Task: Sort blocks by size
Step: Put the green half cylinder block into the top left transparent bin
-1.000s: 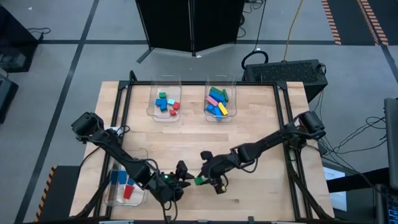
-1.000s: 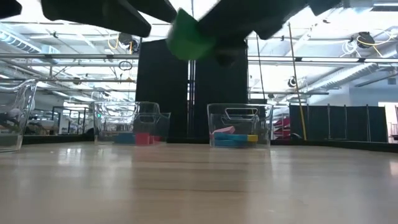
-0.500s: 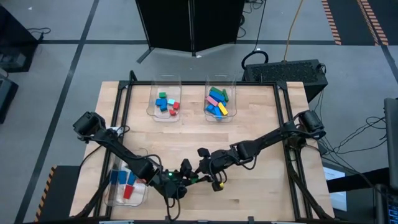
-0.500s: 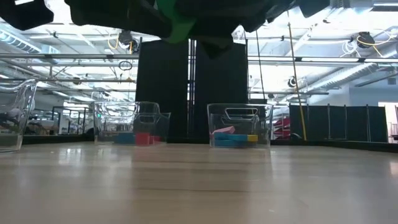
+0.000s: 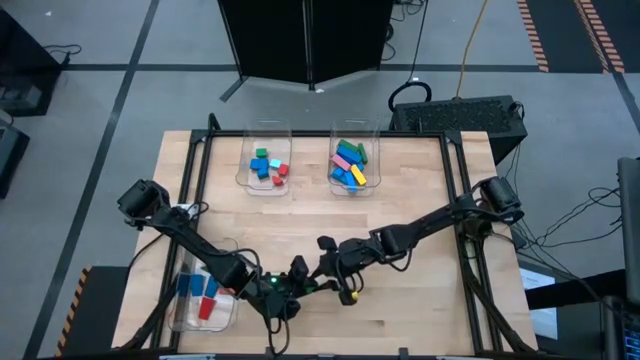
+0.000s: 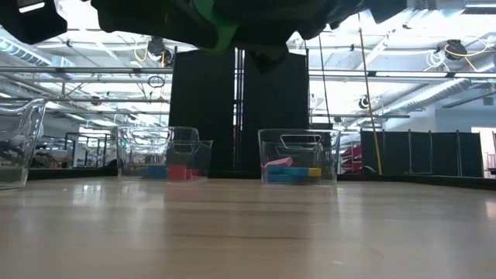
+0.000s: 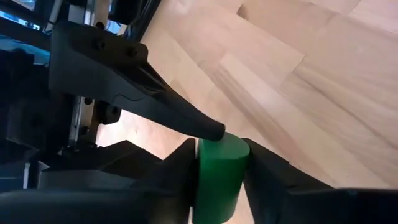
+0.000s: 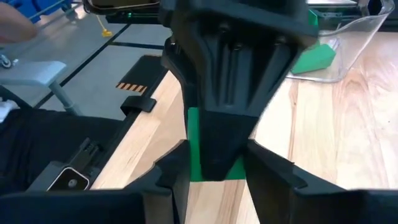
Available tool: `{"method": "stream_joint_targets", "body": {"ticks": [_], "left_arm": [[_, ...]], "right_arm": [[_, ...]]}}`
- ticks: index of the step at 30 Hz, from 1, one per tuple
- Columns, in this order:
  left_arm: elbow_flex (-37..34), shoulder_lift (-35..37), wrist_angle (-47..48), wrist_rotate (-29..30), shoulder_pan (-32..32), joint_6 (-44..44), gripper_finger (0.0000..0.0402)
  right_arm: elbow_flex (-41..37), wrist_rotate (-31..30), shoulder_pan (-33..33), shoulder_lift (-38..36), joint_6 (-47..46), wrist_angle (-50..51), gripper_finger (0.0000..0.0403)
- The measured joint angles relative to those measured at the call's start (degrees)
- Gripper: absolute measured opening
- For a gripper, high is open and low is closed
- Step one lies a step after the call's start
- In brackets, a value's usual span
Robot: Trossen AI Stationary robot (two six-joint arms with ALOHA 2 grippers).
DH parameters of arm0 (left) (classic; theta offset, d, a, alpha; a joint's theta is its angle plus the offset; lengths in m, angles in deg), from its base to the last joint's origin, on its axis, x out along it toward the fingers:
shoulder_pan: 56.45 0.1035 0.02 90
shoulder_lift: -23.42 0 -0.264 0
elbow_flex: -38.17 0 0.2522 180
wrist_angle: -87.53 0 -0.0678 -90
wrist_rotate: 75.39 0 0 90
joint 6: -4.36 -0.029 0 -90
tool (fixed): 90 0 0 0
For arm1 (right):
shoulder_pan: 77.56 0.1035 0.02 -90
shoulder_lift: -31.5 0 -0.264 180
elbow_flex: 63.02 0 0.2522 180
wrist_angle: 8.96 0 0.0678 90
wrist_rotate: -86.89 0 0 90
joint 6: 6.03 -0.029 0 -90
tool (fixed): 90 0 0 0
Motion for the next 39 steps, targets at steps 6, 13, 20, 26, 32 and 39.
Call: {"method": "stream_joint_targets", "body": {"ticks": [6,13,20,26,32,39], "left_arm": [[0.0,0.0,0.16,2.49,-0.37,0.22,0.0084],[-0.09,2.6,5.07,14.76,0.02,9.37,0.0093],[0.0,9.77,14.61,15.37,2.69,17.75,0.0087],[0.0,17.02,22.59,15.35,6.07,21.37,0.0087],[0.0,23.86,31.08,14.99,11.88,25.83,0.0087],[0.02,28.82,32.62,12.44,22.07,26.77,0.0087]], "right_arm": [[0.0,-0.35,-0.53,0.0,-0.51,-0.14,0.0143],[0.15,-9.78,-1.75,-2.91,-1.92,4.37,0.0161],[-0.04,-19.43,-2.02,-9.82,-1.05,15.75,0.0161],[-4.38,-29.0,-0.99,-18.23,-4.28,23.22,0.0161],[-13.78,-30.58,0.34,-27.55,-9.08,21.84,0.0161],[-24.63,-30.48,1.45,-34.58,-16.13,18.7,0.0161]]}}
